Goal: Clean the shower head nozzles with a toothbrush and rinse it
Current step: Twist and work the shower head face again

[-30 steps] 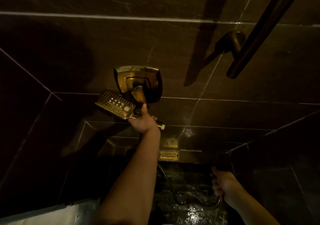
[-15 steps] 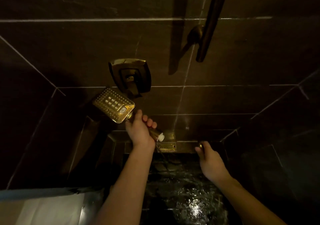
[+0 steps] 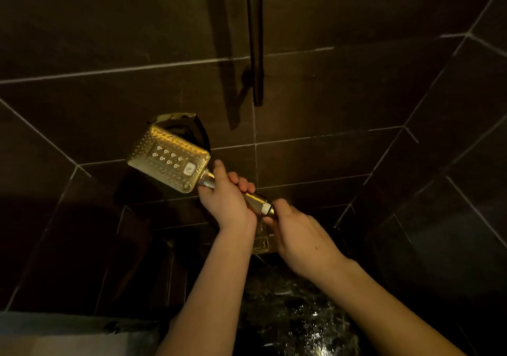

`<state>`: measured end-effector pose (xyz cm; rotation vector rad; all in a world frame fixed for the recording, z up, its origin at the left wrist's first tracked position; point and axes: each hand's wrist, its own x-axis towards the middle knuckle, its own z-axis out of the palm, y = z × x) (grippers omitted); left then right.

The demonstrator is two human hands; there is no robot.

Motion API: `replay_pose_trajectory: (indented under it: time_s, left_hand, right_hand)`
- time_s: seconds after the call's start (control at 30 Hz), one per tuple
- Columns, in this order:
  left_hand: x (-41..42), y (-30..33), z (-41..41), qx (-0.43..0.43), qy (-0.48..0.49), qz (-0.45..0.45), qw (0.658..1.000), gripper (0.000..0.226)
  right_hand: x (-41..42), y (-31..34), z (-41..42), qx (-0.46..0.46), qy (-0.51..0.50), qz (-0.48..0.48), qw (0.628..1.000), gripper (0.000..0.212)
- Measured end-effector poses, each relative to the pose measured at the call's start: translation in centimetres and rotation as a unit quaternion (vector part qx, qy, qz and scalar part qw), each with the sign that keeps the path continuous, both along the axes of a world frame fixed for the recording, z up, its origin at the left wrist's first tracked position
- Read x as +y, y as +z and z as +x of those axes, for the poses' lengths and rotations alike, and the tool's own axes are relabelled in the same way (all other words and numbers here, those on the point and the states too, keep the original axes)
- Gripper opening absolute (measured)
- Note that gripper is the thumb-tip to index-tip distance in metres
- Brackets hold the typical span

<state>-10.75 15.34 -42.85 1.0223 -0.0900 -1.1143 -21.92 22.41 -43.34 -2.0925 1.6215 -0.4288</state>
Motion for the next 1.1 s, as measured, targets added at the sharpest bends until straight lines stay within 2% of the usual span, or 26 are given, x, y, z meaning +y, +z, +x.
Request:
replay_pose_trajectory:
  time_s: [0.27,0.5,0.57,0.63,0.7,0.73,0.77,0.8,0.9,0.93,1.03,1.1]
  left_hand:
    - [1.5,2.4,-1.8,-0.040,-0.010,-0.042,0.998,0.012]
    - [2.8,3.7,-2.1,-0.070,-0.051,-0.076,0.993,0.008]
    - [3.0,3.9,-2.0,-0.075,-0.081,-0.081,0.991,0.010]
    - [3.2,4.1,-1.9,-0.077,-0.115,-0.090,0.986,0.017]
    - [3.1,4.5,-1.7,-0.068,-0.152,-0.098,0.981,0.018]
    - [3.1,4.7,-1.7,-0.070,-0.167,-0.100,0.978,0.015]
    - [3.0,4.7,-1.7,-0.083,-0.179,-0.099,0.975,0.012]
    - [2.8,4.7,-1.7,-0.114,-0.188,-0.094,0.971,0.010]
    - [2.4,4.6,-2.1,-0.233,-0.195,-0.059,0.951,0.014]
    - [2.4,4.7,-2.2,-0.247,-0.202,-0.041,0.947,0.020]
    - [1.6,5.3,-1.9,-0.206,-0.229,0.037,0.951,0.033]
    - [1.1,5.7,-1.5,-0.130,-0.259,0.083,0.954,0.026]
  right_hand:
    - [1.4,1.6,-1.1,0.016,-0.030,-0.037,0.999,0.018]
    - [2.4,2.2,-1.5,-0.034,-0.029,-0.010,0.999,0.017]
    - [2.4,2.4,-1.6,-0.118,-0.031,0.058,0.991,0.021]
    - [2.3,2.6,-2.0,-0.238,-0.027,0.146,0.960,0.022]
    - [2.5,2.7,-2.4,-0.384,-0.018,0.239,0.892,0.023]
    - [2.6,2.9,-2.5,-0.435,-0.018,0.273,0.858,0.023]
    - [2.8,2.9,-2.3,-0.452,-0.026,0.287,0.844,0.024]
    - [2.9,2.9,-1.9,-0.434,-0.041,0.275,0.857,0.024]
    - [3.1,2.2,-0.5,-0.272,-0.103,0.146,0.946,0.020]
    - [3.2,2.1,-0.2,-0.240,-0.118,0.116,0.957,0.019]
    - [3.5,1.7,0.4,-0.183,-0.147,0.069,0.970,0.016]
    - [3.5,1.4,0.1,-0.119,-0.151,0.021,0.981,0.016]
